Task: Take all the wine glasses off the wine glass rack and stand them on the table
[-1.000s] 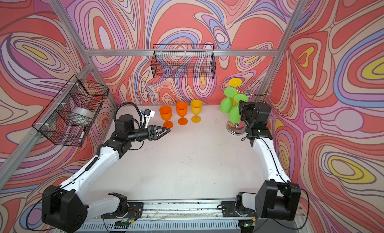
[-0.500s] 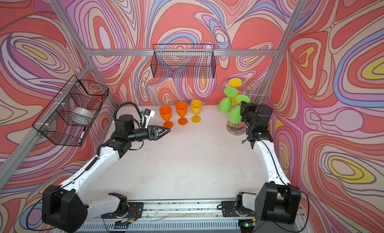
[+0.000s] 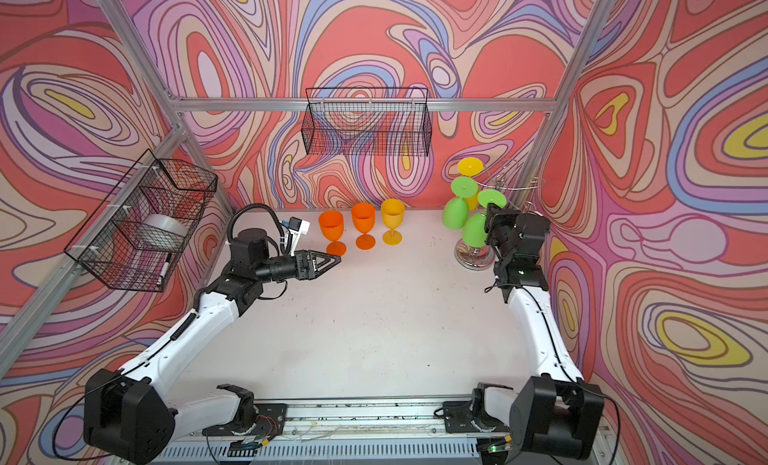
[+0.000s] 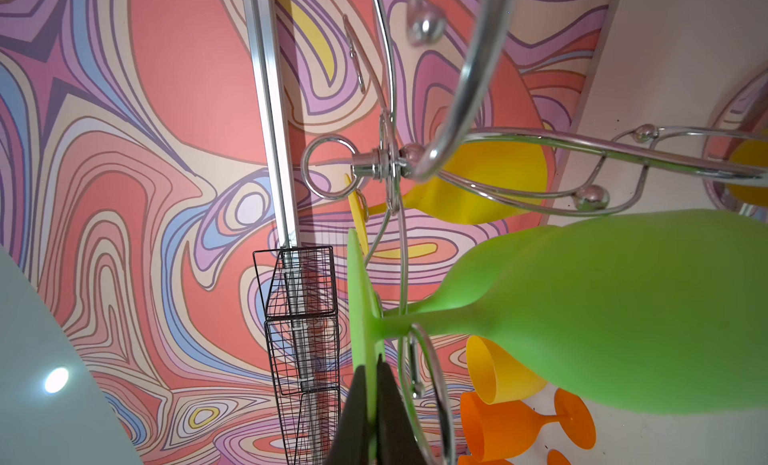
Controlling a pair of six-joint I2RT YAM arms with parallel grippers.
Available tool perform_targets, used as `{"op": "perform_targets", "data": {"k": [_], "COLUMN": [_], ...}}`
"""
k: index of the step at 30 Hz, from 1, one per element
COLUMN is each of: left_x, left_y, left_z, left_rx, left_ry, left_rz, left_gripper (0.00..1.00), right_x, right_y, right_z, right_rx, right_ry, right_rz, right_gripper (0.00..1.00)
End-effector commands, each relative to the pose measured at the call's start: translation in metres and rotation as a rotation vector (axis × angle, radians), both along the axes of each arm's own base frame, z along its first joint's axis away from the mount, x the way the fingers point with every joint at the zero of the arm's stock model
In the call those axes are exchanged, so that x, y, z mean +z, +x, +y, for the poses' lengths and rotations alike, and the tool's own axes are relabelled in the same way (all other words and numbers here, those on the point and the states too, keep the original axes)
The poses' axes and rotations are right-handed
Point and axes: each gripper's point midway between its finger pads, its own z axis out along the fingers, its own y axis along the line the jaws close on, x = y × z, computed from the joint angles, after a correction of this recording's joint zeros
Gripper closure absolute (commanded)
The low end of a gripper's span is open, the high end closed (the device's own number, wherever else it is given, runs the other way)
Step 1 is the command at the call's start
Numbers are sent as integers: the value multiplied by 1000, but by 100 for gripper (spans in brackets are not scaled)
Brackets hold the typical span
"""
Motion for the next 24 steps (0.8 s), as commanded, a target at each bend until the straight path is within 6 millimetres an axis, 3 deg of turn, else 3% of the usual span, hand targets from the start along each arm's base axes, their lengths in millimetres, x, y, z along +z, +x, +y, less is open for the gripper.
{"op": "perform_targets", "data": {"k": [1,16,24], "left_x": [5,5,7], "left_y": [0,0,-1], "left_z": [-2,-2,-3], "left_rx": [-11,-9,-12], "left_ry": [1,2,-4], "left_rz": [-22,-20,-23], "left_gripper": [7,7,7], "right_x": [8,16,20], "right_y": [-9,-16,-13], "right_z": [-11,-4,13], "right_rx": [-51,-14,85], "right_ry": [-33,-42,-64], "right_rz": [-35,-39,-13], "right_gripper": [100,100,100]}}
